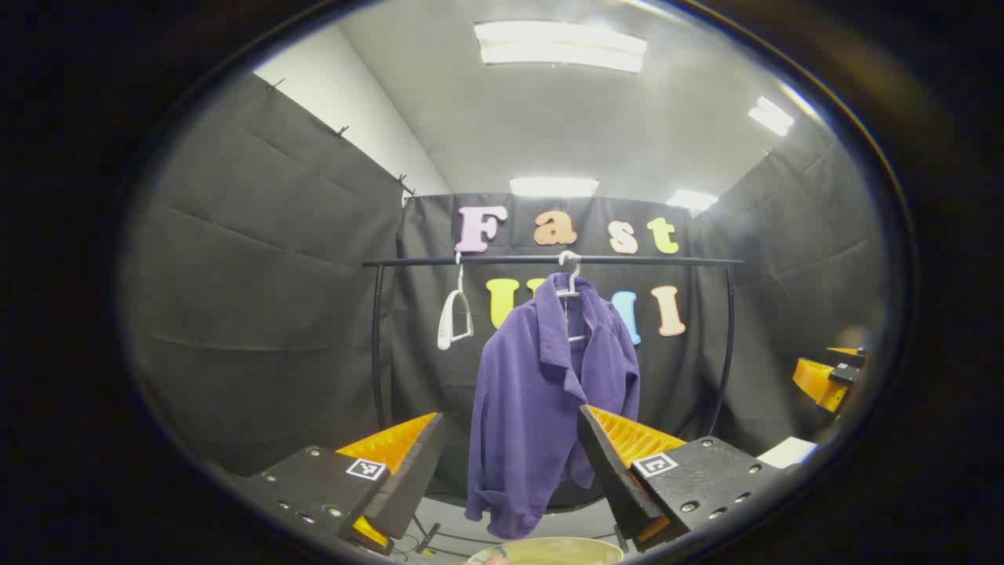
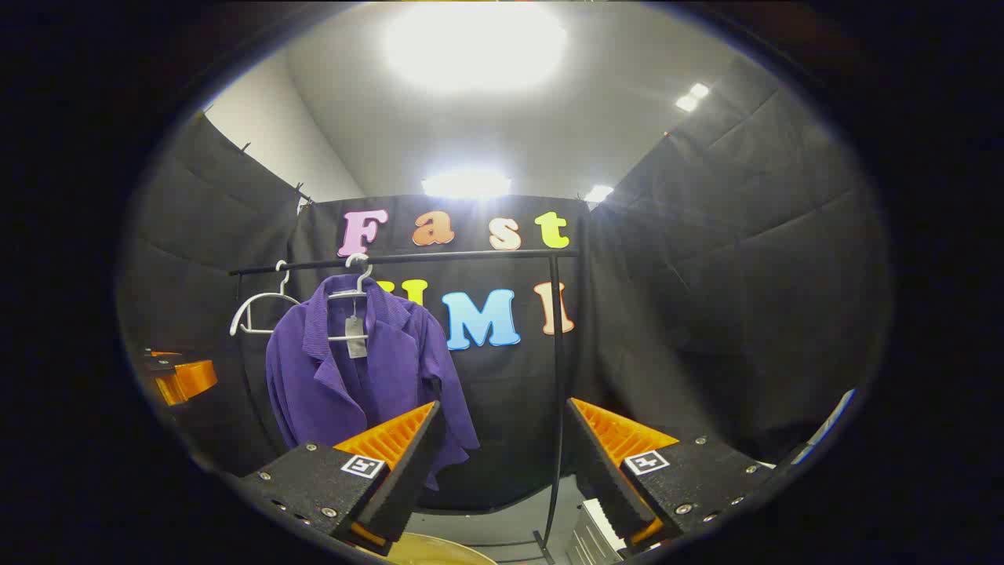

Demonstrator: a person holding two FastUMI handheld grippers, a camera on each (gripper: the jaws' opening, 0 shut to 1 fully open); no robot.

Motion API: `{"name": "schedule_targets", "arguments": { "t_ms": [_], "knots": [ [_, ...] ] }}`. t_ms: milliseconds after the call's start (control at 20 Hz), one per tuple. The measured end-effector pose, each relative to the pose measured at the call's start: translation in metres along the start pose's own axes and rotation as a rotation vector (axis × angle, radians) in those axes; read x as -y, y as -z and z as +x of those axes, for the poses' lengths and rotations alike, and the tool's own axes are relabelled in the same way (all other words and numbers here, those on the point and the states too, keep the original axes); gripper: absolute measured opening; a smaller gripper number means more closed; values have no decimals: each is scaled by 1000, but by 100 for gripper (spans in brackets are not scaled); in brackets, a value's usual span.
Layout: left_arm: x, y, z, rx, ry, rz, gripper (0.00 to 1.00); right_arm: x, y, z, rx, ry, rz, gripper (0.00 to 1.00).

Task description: Grasp the clothes on the hanger with both hands and then place them into the laundry hamper below.

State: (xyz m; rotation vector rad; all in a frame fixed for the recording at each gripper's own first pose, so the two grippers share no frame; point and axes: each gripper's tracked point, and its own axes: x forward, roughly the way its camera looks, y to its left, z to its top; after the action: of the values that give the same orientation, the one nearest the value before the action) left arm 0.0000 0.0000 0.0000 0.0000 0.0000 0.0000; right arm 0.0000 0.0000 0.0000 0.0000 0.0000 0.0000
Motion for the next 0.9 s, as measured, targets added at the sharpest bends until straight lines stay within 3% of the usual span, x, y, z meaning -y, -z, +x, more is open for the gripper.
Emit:
{"name": "schedule_targets", "arguments": {
  "t_ms": [100, 900],
  "knots": [
    [1, 0, -2, 3, 0, -2, 97, -2, 1, 2, -1, -3, 4, 95],
    [-8, 1, 6, -2, 5, 5, 100, -12, 0, 11, 13, -8, -18, 95]
  ]
}}
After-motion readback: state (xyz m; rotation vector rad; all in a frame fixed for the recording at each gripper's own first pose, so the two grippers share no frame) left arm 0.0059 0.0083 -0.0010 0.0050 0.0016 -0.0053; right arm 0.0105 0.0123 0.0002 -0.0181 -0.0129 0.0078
